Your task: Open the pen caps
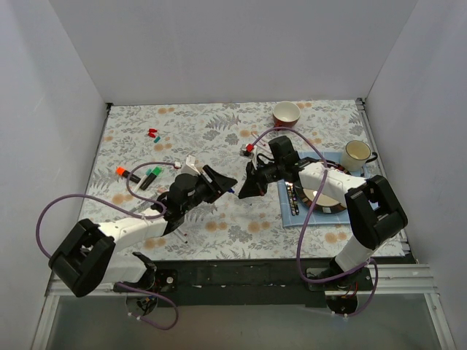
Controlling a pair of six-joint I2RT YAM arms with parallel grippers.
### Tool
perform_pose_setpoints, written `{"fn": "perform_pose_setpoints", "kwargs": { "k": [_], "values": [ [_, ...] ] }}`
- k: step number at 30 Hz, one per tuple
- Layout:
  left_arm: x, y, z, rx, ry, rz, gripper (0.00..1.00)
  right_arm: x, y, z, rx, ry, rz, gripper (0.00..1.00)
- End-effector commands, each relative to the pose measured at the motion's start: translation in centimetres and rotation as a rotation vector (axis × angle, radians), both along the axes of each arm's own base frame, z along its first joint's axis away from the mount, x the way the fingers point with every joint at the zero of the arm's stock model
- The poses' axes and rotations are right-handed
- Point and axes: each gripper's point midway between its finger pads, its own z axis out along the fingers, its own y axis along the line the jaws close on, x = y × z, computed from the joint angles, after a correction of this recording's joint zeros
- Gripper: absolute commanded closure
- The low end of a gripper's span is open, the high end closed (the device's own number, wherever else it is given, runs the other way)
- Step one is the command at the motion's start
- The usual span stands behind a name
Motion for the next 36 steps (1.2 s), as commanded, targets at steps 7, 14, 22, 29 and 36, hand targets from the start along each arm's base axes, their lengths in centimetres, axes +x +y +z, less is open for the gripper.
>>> {"fn": "perform_pose_setpoints", "kwargs": {
  "k": [7,14,22,29,36],
  "values": [
    [1.4,-0.7,0.7,0.109,-0.047,0.074,0.65,0.9,0.1,0.9,0.019,-0.04,-0.032,0.99],
    [1.6,-0.5,0.9,0.125,-0.059,0.084,0.98,0.9,0.0,0.5,0.011,-0.041,-0.024,0.99],
    [1.1,-0.9,2.4,0.091,-0.127,0.043,1.0,0.0,0.2,0.8,0.041,-0.025,0.025,0.45],
    [0.7,-1.8,3.0,0.052,-0.15,-0.003,1.0,0.0,0.3,0.5,0.038,-0.003,0.025,0.38],
    [1.4,-1.6,3.2,0.069,-0.162,0.009,1.0,0.1,0.4,0.4,0.035,0.02,0.026,0.99]
  ]
}}
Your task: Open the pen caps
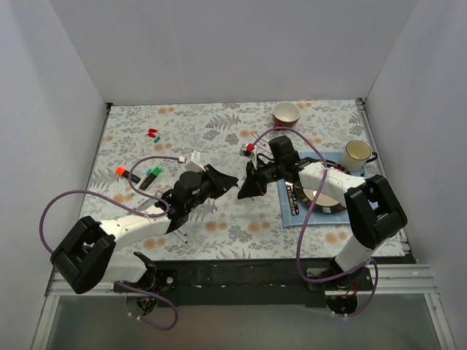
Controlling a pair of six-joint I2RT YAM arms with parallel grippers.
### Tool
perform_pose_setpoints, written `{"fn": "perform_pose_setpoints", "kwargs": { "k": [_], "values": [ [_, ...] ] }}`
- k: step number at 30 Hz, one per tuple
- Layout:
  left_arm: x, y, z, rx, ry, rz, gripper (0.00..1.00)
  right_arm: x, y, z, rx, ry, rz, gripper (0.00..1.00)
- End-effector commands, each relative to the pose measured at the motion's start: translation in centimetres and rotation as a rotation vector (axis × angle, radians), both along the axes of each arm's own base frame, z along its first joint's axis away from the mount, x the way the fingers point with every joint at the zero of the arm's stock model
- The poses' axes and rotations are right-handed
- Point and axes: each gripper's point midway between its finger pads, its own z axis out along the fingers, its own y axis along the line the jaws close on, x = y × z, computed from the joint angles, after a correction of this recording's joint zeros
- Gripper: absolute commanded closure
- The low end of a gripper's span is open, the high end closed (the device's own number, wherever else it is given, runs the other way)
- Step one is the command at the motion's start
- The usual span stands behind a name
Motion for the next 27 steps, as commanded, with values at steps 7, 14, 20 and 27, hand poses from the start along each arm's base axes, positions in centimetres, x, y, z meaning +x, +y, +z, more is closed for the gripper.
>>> {"fn": "perform_pose_setpoints", "kwargs": {
  "k": [7,14,20,27],
  "values": [
    [6.2,8.0,5.5,-0.059,-0.106,0.185,1.0,-0.7,0.3,-0.1,0.019,0.027,0.043,0.99],
    [11.7,15.4,8.8,0.02,-0.143,0.323,1.0,-1.5,0.8,-0.4,0.009,0.027,0.076,0.99],
    [14.6,21.0,7.0,0.111,-0.103,0.418,1.0,-0.8,0.6,-0.1,0.0,-0.021,0.065,0.99],
    [19.0,30.2,-1.2,0.149,0.127,0.522,1.0,-0.2,0.3,0.5,0.002,-0.048,0.052,0.99]
  ]
}}
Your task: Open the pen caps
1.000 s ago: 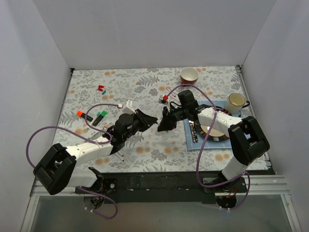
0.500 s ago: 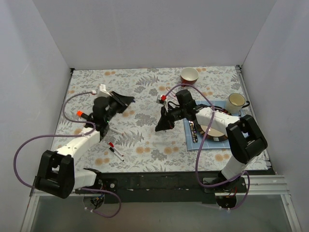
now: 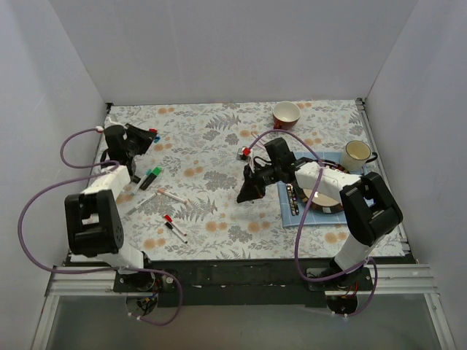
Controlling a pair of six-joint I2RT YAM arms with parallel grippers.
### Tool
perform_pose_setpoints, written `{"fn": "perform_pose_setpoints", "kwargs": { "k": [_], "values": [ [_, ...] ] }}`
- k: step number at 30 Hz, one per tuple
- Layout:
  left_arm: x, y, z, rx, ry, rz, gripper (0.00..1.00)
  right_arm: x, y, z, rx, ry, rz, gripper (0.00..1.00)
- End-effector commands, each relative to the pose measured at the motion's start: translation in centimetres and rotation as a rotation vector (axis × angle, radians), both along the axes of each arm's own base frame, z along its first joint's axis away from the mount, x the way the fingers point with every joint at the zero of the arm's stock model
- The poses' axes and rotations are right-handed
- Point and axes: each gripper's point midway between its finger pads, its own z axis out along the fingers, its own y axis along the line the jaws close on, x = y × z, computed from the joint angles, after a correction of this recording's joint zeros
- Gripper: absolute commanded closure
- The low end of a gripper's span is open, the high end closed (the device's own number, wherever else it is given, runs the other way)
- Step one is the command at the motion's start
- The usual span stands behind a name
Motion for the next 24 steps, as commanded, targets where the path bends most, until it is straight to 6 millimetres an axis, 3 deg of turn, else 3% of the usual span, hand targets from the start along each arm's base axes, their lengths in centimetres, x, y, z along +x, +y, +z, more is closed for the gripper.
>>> {"fn": "perform_pose_setpoints", "kwargs": {
  "k": [1,2,3,4,5,9,11,12,16,19,24],
  "values": [
    [2.4,4.9,-3.2,0.017,0.111,0.031,1.0,0.6,0.0,1.9,0.03,-0.058,0.004,0.99],
    [3.1,5.3,-5.9,-0.008,0.172,0.013,1.0,0.6,-0.1,2.2,0.034,-0.069,0.005,0.99],
    [3.4,5.8,-7.0,-0.021,0.21,0.012,1.0,0.7,-0.2,2.2,0.033,-0.074,0.0,0.99],
    [4.7,6.9,-6.3,-0.02,0.197,0.019,1.0,0.8,-0.2,2.2,0.03,-0.074,-0.003,0.99],
    [5.2,7.3,-9.0,-0.023,0.254,0.013,1.0,0.8,-0.2,2.4,0.034,-0.08,-0.003,0.99],
    [7.2,8.4,-11.1,-0.019,0.311,0.012,1.0,1.1,-0.5,2.3,0.029,-0.08,-0.014,0.99],
    [8.2,8.6,-11.0,-0.017,0.313,0.006,0.98,1.3,-0.7,2.2,0.028,-0.079,-0.02,0.99],
    [8.3,8.7,-12.4,-0.028,0.344,0.001,0.96,1.4,-0.7,2.2,0.027,-0.078,-0.021,0.99],
    [9.5,8.3,-13.5,-0.058,0.364,-0.031,0.91,1.5,-0.7,2.4,0.028,-0.081,-0.018,0.99],
    [10.1,8.1,-13.7,-0.065,0.361,-0.054,0.78,1.8,-0.9,2.2,0.021,-0.088,-0.027,0.99],
    [9.9,8.7,-12.1,-0.015,0.358,-0.051,0.46,2.3,-1.2,1.9,0.012,-0.088,-0.041,0.99]
  ]
}}
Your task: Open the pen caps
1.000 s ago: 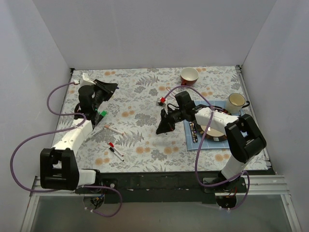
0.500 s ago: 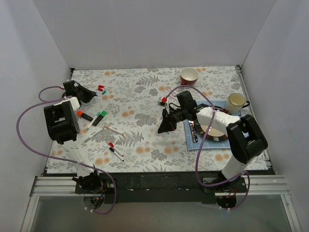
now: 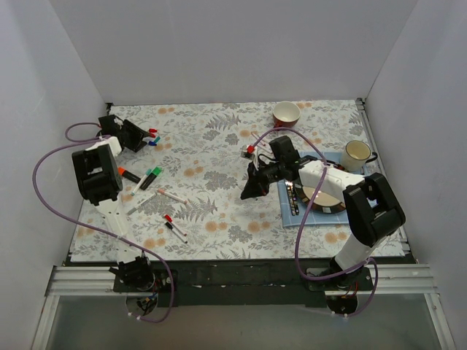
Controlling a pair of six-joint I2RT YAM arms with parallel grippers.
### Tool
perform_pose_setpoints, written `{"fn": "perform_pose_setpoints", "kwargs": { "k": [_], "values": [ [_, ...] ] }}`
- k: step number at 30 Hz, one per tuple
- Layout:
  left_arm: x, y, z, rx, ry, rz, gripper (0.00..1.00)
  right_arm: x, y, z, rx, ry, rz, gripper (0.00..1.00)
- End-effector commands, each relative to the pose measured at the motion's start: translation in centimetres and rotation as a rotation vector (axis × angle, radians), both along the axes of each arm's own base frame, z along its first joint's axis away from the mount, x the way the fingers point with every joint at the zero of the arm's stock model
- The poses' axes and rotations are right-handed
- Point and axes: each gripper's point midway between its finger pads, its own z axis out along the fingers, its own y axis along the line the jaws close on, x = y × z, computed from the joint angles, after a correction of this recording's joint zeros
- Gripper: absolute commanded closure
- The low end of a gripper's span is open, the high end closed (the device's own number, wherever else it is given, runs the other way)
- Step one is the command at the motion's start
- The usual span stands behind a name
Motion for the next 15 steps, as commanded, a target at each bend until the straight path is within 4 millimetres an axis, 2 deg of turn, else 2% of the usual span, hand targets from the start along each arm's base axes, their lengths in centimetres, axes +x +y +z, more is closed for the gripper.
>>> {"fn": "perform_pose_setpoints", "kwargs": {
  "k": [1,2,4,5,7,8,9,11,12,14,15],
  "values": [
    [-0.1,0.4,3.3,0.06,-0.026,-0.023,0.44,1.2,0.0,2.0,0.03,-0.059,-0.003,0.99],
    [-0.2,1.0,4.6,0.088,-0.042,-0.01,0.41,1.3,-0.1,1.9,0.027,-0.059,-0.006,0.99],
    [-0.8,1.1,5.9,0.1,-0.059,-0.004,0.4,1.6,-0.2,1.9,0.02,-0.067,-0.016,0.99],
    [-1.0,1.2,8.3,0.123,-0.106,-0.004,0.4,1.9,-0.4,1.7,0.003,-0.077,-0.03,0.99],
    [-1.8,0.6,10.9,0.134,-0.164,-0.019,0.37,2.7,-0.8,1.3,-0.021,-0.104,-0.055,0.99],
    [-2.8,0.0,10.8,0.137,-0.185,-0.031,0.33,3.5,-1.2,1.0,-0.054,-0.126,-0.088,0.99],
    [-3.7,-0.8,14.6,0.154,-0.268,-0.043,0.3,4.0,-1.4,0.9,-0.066,-0.138,-0.104,0.99],
    [-5.5,-2.4,15.4,0.155,-0.321,-0.08,0.22,5.2,-2.1,0.6,-0.107,-0.168,-0.148,0.99],
    [-6.7,-3.4,17.5,0.161,-0.371,-0.097,0.2,5.8,-2.4,0.7,-0.125,-0.178,-0.167,0.99],
    [-8.0,-4.7,18.8,0.153,-0.415,-0.124,0.16,7.1,-3.3,0.3,-0.174,-0.225,-0.206,0.99],
    [-9.3,-5.6,17.7,0.127,-0.397,-0.149,0.16,7.5,-3.7,0.2,-0.195,-0.238,-0.219,0.99]
  ]
}}
